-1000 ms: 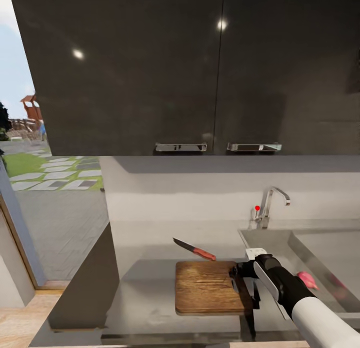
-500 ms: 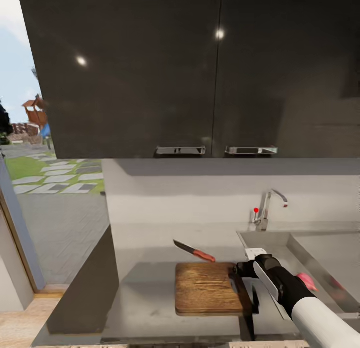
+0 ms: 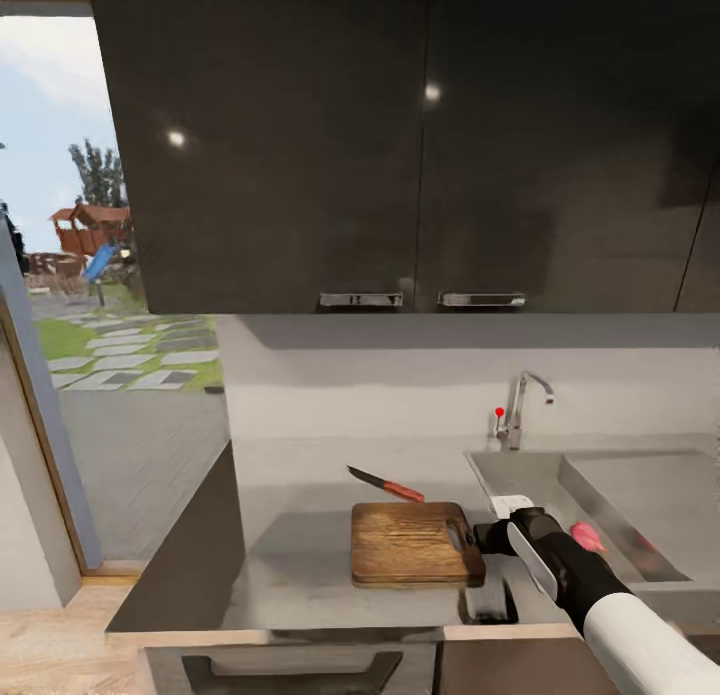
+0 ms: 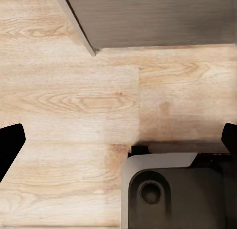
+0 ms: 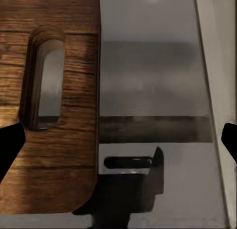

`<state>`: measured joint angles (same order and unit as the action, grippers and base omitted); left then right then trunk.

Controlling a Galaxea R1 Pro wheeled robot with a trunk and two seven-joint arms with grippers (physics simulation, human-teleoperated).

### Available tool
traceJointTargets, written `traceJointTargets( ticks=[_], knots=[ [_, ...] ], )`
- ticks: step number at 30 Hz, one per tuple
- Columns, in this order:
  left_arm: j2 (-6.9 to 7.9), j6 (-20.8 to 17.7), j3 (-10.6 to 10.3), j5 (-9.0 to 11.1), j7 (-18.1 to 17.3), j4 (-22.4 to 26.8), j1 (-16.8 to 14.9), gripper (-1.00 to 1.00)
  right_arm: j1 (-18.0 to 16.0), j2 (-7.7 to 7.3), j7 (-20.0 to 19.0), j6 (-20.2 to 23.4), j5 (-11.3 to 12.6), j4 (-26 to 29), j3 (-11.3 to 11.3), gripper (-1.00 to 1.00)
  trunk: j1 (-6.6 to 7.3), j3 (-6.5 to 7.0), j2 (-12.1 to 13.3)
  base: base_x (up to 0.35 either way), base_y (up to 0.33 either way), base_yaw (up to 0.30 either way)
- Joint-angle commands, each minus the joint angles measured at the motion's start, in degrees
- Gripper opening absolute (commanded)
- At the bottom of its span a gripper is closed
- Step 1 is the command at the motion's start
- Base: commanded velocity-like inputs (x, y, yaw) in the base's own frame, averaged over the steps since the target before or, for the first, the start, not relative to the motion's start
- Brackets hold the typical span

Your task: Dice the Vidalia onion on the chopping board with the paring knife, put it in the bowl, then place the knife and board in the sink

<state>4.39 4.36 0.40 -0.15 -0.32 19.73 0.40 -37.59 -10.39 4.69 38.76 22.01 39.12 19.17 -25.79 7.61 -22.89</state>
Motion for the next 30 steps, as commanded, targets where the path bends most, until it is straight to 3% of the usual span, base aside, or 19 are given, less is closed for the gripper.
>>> traceJointTargets(
  ticks=[1, 14, 30],
  knots=[
    [0.0, 0.09, 0.04, -0.02, -0.03, 0.08, 0.04, 1.0, -0.02, -0.07, 0.49, 0.16, 0.58, 0.08, 0.35, 1.0, 0.0, 0.08, -0.03, -0.279, 0.0, 0.0],
    [0.0, 0.09, 0.04, -0.03, -0.03, 0.05, 0.04, 1.0, -0.02, -0.07, 0.49, 0.17, 0.58, 0.08, 0.26, 1.0, 0.0, 0.64, -0.03, -0.24, 0.0, 0.0],
    [0.0, 0.09, 0.04, 0.05, -0.03, 0.05, 0.04, 1.0, -0.02, -0.07, 0.49, 0.17, 0.58, 0.08, 0.26, 1.0, 0.0, 0.03, -0.03, -0.22, 0.0, 0.0]
  ],
)
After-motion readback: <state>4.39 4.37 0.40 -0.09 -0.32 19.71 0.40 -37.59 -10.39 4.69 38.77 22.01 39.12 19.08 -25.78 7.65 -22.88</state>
